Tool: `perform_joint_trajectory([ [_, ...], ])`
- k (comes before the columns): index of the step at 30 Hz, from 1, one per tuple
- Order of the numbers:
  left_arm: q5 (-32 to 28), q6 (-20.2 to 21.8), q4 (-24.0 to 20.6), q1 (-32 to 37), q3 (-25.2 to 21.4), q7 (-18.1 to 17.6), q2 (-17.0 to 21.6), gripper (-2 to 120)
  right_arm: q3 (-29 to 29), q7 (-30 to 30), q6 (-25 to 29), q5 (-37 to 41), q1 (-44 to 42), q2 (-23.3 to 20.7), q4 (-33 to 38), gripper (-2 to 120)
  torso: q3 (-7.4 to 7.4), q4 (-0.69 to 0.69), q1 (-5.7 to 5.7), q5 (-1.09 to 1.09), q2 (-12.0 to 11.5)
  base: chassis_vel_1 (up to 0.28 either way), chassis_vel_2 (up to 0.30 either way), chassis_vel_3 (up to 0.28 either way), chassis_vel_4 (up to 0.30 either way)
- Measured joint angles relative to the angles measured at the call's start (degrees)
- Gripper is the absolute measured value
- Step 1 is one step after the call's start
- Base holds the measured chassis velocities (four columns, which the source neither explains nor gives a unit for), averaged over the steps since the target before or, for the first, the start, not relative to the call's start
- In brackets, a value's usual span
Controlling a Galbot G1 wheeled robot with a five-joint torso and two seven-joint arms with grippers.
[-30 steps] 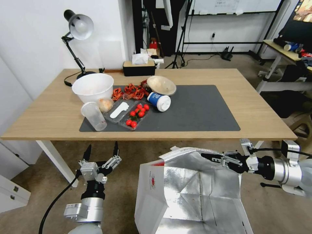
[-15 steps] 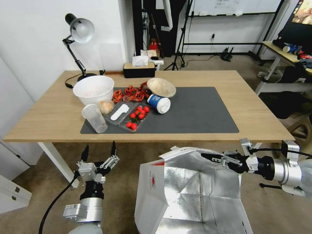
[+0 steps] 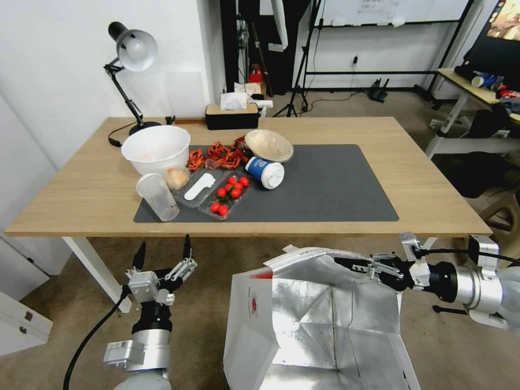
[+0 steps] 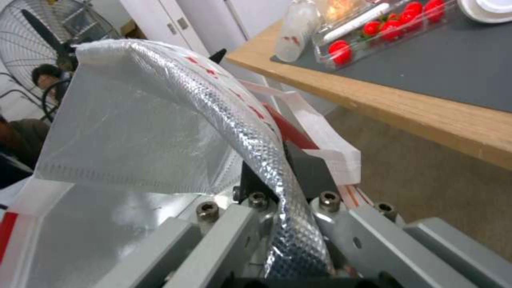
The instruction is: Pick up the food delivery bag from the floor and place it on the table.
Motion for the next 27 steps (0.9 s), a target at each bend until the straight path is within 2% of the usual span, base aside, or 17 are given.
perform_joint_trajectory([
  [27,1.0,-1.0,-1.1,0.6,-2.0,-0.2,-1.5,100,10.0,-1.3,-2.4,13.1,-1.0,-9.0,0.2,0,-0.16,0.0,-0.12,0.0,-0.3,0.0,0.0,0.0,0.0],
])
